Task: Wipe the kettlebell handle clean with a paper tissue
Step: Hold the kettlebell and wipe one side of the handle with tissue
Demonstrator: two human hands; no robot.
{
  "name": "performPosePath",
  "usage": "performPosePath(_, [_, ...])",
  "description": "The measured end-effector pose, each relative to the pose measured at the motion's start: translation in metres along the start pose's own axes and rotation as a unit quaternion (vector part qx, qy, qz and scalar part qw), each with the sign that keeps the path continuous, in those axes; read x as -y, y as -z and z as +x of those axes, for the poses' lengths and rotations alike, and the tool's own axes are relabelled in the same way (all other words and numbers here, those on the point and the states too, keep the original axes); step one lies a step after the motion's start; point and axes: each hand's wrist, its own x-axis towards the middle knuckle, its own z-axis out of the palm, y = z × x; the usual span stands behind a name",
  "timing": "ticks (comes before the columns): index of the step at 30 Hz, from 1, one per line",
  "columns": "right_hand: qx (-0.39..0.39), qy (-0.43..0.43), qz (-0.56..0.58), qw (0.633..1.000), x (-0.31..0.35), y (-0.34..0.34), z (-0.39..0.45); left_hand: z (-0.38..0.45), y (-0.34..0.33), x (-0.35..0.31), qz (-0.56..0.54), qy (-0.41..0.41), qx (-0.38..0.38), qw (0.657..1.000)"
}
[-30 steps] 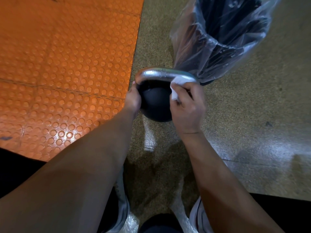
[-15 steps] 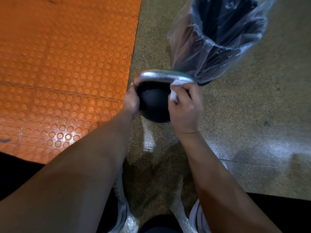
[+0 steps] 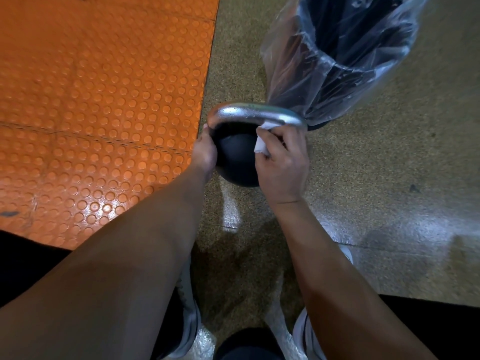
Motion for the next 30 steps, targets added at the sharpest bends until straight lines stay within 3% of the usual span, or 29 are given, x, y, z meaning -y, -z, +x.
performPosePath(4, [-0.038, -0.012, 0.003, 0.999, -0.009, 0.006, 0.0, 0.0, 0.0, 0.001, 0.001, 0.002, -0.004, 1.0])
performPosePath(7, [-0.021, -0.017, 0.018, 0.999, 0.001, 0.001, 0.0, 0.0, -0.001, 0.001, -0.005, -0.002, -0.007, 1.0])
performPosePath(10, [-0.043, -0.192, 0.11, 0.974, 0.021, -0.002, -0.004, -0.001, -0.002, 0.0, -0.005, -0.001, -0.006, 1.0])
performPosePath(12, [-0.073, -0.382, 0.206, 0.898, 0.034, -0.004, -0.001, -0.001, -0.002, 0.0, -0.005, -0.007, -0.008, 1.0])
performPosePath(14, [-0.1, -0.536, 0.31, 0.779, 0.043, -0.007, 0.006, -0.001, -0.002, 0.0, 0.0, -0.01, -0.004, 1.0])
performPosePath(18, [-0.155, -0.672, 0.503, 0.521, 0.045, -0.014, 0.02, -0.002, -0.001, 0.0, 0.003, -0.011, -0.007, 1.0])
performPosePath(19, [-0.157, -0.686, 0.527, 0.477, 0.043, -0.015, 0.022, -0.002, -0.002, 0.0, 0.002, -0.013, -0.01, 1.0])
performPosePath(21, [-0.143, -0.696, 0.549, 0.441, 0.042, -0.011, 0.024, -0.002, -0.002, 0.001, -0.003, -0.009, -0.01, 1.0])
performPosePath(28, [-0.143, -0.68, 0.599, 0.397, 0.033, -0.003, 0.02, -0.006, -0.001, -0.002, -0.005, -0.005, -0.002, 1.0])
performPosePath(30, [-0.124, -0.681, 0.6, 0.4, 0.035, -0.009, 0.021, -0.007, -0.002, -0.004, -0.011, -0.005, 0.005, 1.0])
